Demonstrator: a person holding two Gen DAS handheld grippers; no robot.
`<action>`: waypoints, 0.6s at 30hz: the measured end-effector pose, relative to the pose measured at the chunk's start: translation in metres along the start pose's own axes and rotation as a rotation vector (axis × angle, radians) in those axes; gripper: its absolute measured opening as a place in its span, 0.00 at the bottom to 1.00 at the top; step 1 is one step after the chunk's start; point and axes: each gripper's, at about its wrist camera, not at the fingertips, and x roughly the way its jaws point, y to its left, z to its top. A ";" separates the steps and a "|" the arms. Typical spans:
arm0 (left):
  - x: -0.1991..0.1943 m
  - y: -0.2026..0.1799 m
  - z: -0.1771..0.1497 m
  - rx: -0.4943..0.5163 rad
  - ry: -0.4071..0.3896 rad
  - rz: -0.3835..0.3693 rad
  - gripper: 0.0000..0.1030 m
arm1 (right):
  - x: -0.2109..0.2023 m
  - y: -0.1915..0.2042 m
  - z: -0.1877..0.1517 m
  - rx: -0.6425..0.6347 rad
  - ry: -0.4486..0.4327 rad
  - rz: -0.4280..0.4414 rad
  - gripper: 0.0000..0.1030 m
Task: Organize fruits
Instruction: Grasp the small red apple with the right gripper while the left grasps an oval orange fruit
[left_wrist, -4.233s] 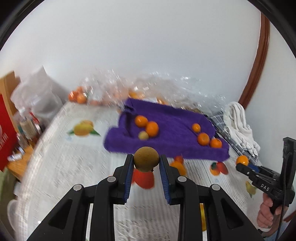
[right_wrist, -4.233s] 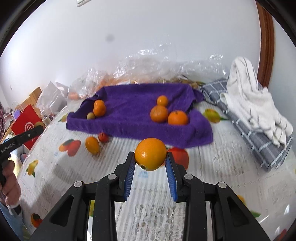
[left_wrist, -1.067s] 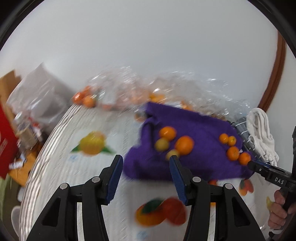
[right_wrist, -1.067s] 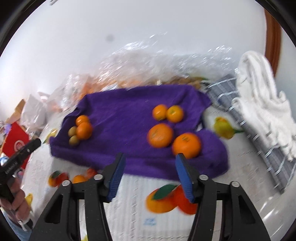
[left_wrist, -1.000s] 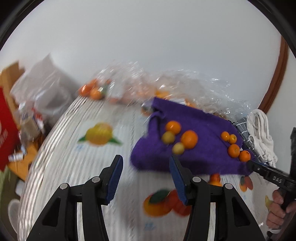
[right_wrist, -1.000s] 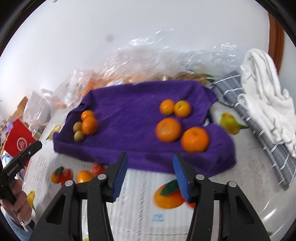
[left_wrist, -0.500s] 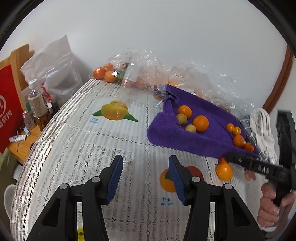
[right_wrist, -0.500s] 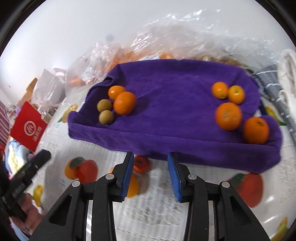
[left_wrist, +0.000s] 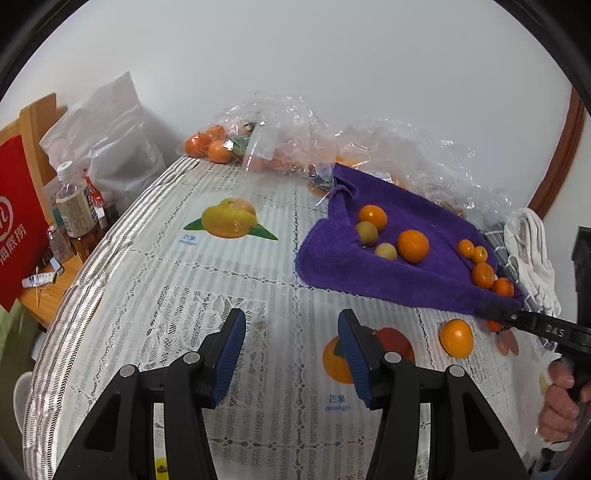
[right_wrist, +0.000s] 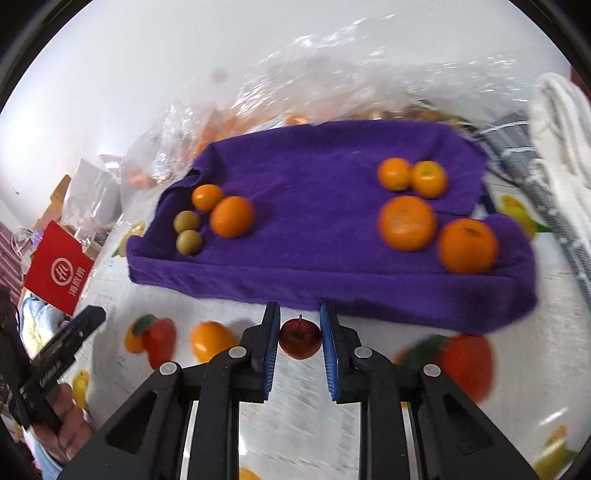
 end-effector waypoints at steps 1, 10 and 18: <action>0.000 -0.001 0.000 0.006 0.002 0.000 0.48 | -0.003 -0.005 -0.003 -0.003 0.001 -0.011 0.22; 0.008 0.003 0.000 -0.017 0.043 -0.010 0.48 | -0.001 -0.021 -0.036 -0.087 -0.016 -0.068 0.25; 0.011 -0.007 -0.004 0.041 0.077 -0.033 0.48 | -0.005 -0.012 -0.046 -0.155 -0.050 -0.106 0.25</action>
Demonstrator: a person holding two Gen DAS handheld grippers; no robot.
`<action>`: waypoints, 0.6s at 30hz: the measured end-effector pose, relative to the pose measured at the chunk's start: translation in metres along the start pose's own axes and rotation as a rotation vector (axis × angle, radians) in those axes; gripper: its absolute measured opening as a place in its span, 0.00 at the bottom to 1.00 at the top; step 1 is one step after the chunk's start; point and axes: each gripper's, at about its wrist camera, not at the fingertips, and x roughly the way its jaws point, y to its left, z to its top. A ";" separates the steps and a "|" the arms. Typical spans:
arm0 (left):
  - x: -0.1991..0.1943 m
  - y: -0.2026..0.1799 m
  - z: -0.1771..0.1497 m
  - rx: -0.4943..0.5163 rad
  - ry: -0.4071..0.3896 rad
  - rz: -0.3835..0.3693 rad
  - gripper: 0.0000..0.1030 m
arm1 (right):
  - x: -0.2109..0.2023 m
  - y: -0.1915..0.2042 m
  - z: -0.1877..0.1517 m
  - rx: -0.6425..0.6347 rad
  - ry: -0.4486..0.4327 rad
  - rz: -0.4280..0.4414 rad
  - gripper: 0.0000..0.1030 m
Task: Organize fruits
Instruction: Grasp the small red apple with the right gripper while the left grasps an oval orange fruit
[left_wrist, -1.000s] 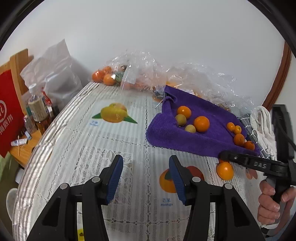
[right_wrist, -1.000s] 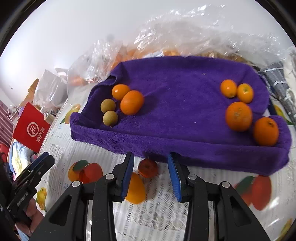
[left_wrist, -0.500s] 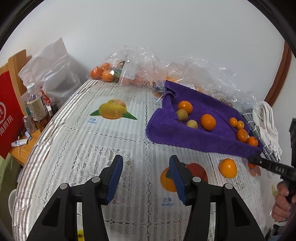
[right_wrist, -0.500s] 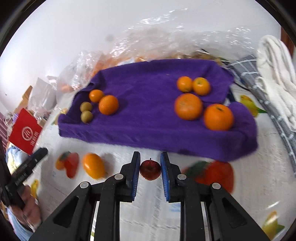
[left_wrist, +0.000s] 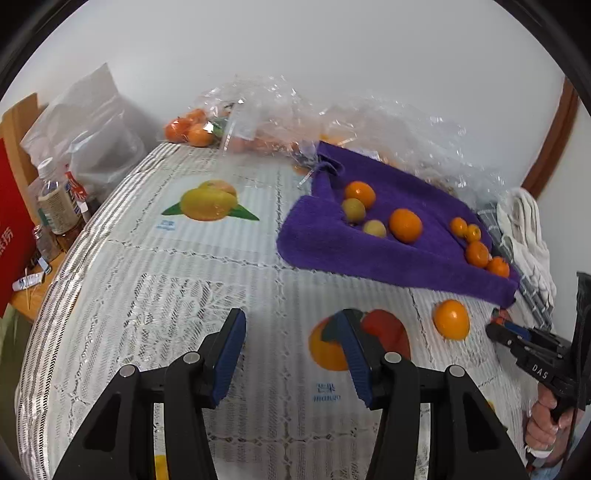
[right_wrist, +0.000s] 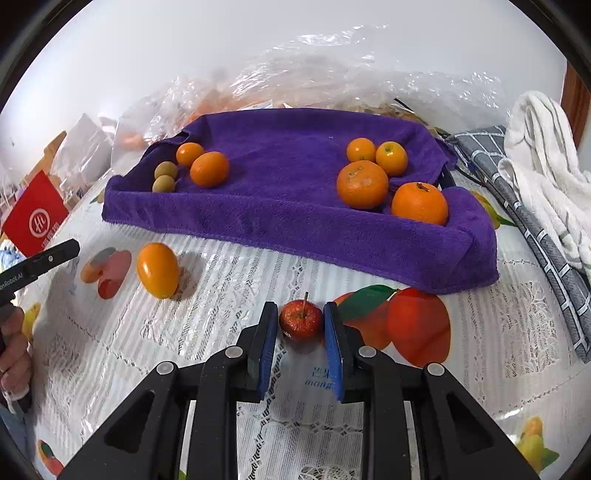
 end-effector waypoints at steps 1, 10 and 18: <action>0.001 -0.002 -0.001 0.014 0.014 0.011 0.48 | -0.001 0.000 0.000 -0.001 -0.001 0.000 0.23; 0.000 -0.019 -0.013 0.022 0.063 0.047 0.47 | -0.023 -0.032 0.000 0.109 -0.074 -0.034 0.23; 0.012 -0.096 -0.017 0.031 0.124 -0.182 0.47 | -0.031 -0.063 -0.001 0.212 -0.105 -0.056 0.23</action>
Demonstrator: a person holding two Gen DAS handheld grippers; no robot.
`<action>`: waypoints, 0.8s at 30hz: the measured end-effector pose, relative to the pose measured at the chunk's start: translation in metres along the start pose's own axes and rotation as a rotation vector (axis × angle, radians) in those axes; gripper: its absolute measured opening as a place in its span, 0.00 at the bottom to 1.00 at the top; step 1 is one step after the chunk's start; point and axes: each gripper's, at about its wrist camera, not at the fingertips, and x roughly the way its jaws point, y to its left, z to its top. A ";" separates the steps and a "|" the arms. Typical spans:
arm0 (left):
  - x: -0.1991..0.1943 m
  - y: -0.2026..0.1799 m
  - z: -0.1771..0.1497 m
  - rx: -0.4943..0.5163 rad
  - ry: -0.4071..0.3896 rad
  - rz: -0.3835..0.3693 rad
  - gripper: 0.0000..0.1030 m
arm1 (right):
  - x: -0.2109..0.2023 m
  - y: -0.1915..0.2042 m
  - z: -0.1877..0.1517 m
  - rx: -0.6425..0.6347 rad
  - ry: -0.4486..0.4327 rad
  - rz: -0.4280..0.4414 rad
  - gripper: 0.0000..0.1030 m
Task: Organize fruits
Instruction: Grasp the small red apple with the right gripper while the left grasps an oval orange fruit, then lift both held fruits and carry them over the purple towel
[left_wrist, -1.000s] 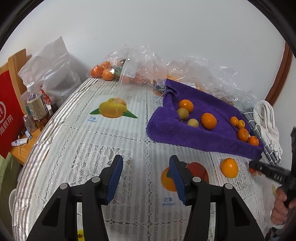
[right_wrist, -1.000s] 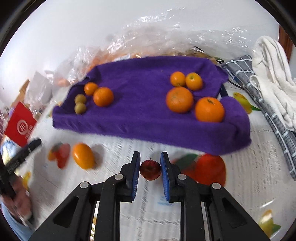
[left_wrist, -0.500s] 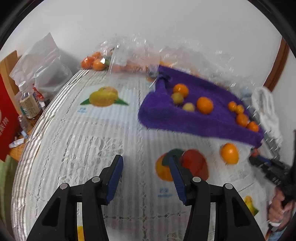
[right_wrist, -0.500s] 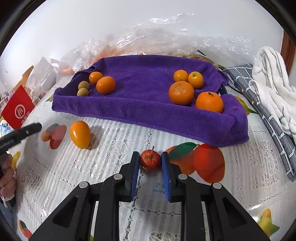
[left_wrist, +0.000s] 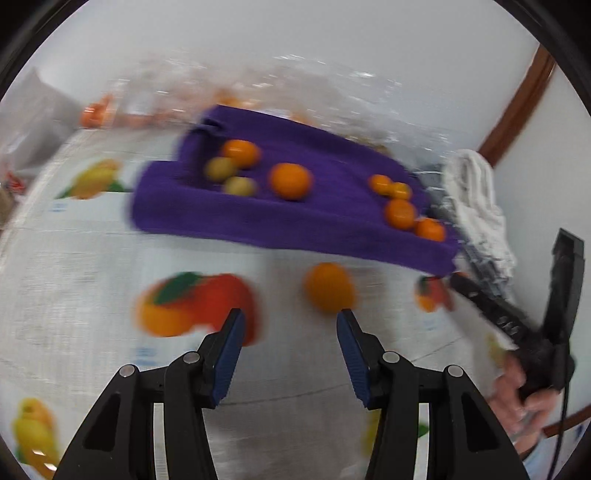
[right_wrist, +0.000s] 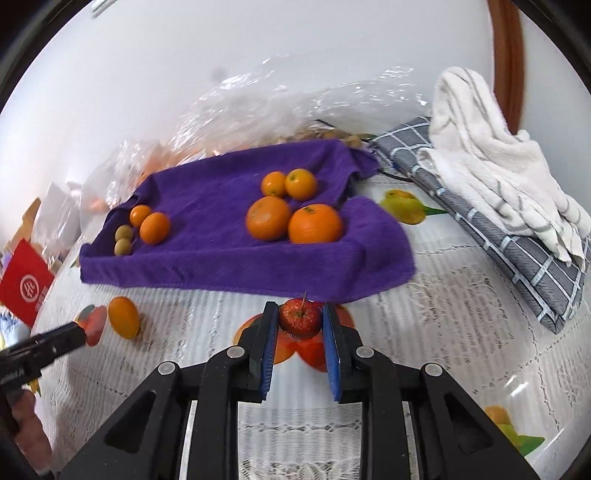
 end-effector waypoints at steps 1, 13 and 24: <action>0.004 -0.006 0.000 -0.004 0.003 -0.003 0.47 | -0.001 -0.001 0.000 0.004 -0.004 -0.002 0.23; 0.047 -0.038 0.016 -0.042 0.019 0.117 0.33 | -0.001 0.001 -0.001 0.011 -0.009 0.007 0.23; 0.037 -0.036 0.019 0.167 -0.061 0.286 0.29 | 0.004 -0.001 -0.002 0.028 0.001 0.018 0.23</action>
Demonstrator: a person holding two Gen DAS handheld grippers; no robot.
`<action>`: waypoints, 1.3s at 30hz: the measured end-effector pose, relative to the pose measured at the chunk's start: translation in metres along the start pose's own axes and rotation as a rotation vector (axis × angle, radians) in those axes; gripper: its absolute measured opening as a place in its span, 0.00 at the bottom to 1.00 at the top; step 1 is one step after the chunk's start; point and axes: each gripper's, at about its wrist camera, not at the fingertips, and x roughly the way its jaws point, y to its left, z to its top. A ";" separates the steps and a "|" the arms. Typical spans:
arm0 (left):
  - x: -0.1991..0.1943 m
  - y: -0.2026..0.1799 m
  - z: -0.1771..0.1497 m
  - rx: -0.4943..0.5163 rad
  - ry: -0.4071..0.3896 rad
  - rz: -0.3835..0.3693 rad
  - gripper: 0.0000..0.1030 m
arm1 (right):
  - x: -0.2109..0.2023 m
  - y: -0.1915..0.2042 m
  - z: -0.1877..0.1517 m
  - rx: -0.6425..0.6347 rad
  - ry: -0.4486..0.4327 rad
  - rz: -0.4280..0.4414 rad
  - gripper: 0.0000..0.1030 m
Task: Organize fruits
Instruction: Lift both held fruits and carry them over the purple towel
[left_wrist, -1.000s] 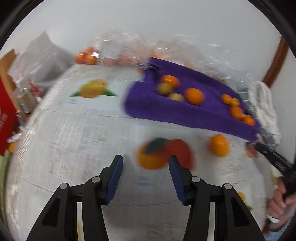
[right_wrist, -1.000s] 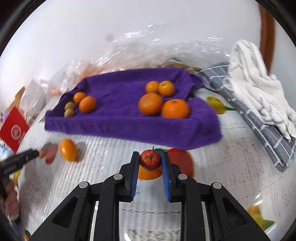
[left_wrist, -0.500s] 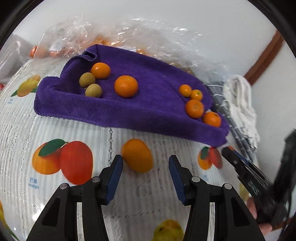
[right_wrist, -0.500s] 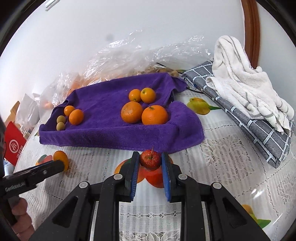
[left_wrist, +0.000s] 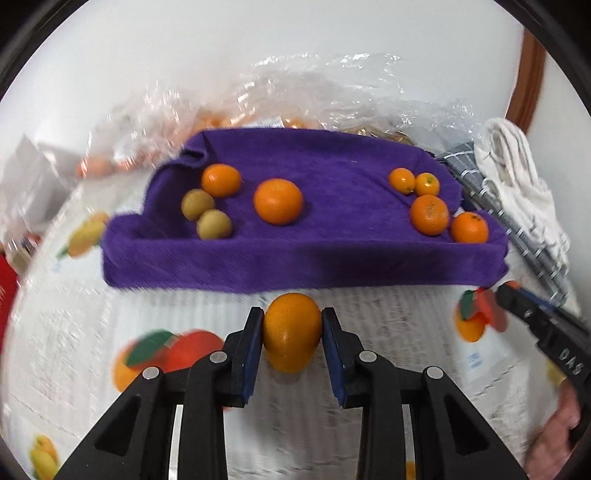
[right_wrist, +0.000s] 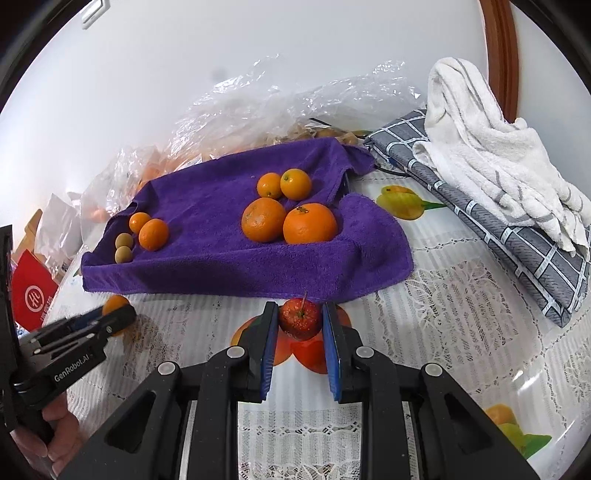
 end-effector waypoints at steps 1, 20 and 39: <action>0.001 0.000 0.003 0.018 -0.010 0.014 0.29 | 0.001 0.002 0.000 -0.007 -0.001 -0.002 0.23; -0.022 -0.009 0.005 0.095 -0.187 0.022 0.29 | 0.002 0.000 0.001 0.024 -0.035 0.000 0.23; -0.064 0.028 0.021 -0.027 -0.330 0.013 0.29 | -0.027 0.021 0.017 -0.046 -0.130 0.007 0.23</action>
